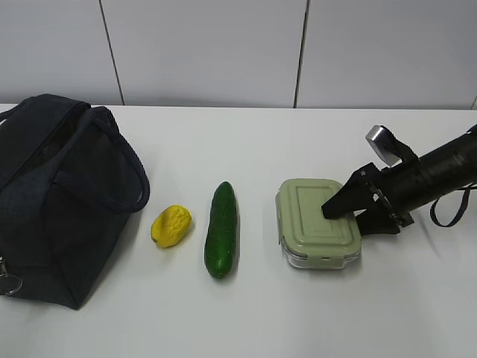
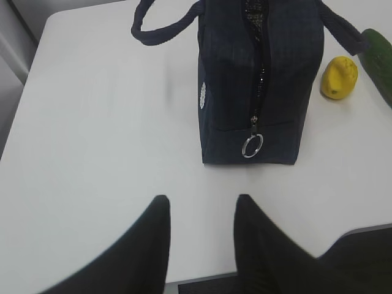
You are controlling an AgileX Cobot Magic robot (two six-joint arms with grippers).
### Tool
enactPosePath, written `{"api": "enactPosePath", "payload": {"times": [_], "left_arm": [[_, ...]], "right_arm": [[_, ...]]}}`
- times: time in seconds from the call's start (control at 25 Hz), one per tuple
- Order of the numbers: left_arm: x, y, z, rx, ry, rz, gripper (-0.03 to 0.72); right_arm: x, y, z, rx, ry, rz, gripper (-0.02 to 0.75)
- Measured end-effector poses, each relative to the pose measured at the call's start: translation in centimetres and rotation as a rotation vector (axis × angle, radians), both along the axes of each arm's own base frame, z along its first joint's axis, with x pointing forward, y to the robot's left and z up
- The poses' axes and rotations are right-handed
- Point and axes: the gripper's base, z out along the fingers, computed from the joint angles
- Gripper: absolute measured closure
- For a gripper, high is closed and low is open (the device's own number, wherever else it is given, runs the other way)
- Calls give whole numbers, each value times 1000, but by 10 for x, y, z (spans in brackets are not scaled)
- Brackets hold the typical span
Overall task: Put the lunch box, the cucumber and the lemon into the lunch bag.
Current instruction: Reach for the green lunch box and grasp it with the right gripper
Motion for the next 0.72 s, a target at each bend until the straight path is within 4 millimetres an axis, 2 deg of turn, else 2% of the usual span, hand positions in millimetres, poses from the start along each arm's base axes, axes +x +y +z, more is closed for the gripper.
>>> {"api": "enactPosePath", "payload": {"times": [0.72], "left_arm": [[0, 0, 0, 0, 0, 0, 450]], "right_arm": [[0, 0, 0, 3, 0, -3, 156]]}}
